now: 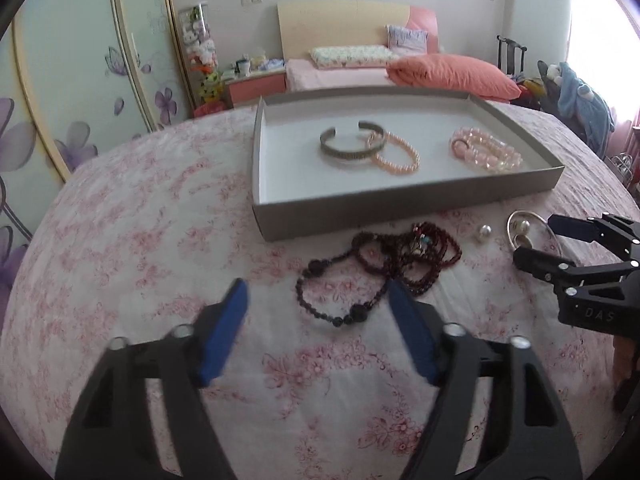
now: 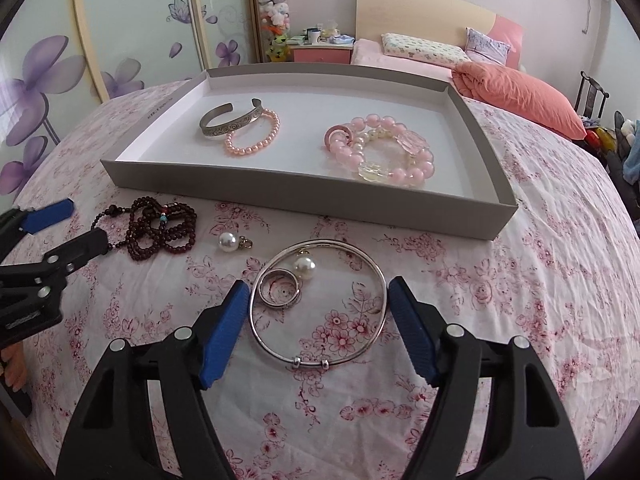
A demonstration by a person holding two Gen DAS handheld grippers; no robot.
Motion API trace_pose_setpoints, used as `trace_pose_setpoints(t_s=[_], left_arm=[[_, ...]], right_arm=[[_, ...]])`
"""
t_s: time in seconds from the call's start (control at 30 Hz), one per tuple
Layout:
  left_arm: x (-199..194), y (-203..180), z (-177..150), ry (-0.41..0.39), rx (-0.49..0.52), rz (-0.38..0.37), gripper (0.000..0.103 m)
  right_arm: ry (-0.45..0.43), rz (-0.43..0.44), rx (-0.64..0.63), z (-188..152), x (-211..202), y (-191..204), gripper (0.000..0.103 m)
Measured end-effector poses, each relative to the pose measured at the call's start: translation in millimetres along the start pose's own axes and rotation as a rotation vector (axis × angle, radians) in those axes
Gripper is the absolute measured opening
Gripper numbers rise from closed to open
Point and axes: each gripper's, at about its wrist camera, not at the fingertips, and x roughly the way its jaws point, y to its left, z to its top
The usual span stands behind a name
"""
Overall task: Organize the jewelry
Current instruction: 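Move the left gripper down to the black bead necklace beside the tray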
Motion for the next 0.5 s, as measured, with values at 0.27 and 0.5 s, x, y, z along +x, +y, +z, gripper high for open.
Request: trace_pose_setpoints(t_s=[0.27, 0.5], left_arm=[[11.8, 9.8, 1.5, 0.046, -0.048, 0.020, 0.024], [12.1, 26.4, 1.9, 0.054, -0.060, 0.089, 0.011]], right_arm=[[0.000, 0.001, 0.000, 0.2, 0.1, 0.0, 0.072], [0.001, -0.002, 0.001, 0.6, 0.1, -0.3, 0.072]])
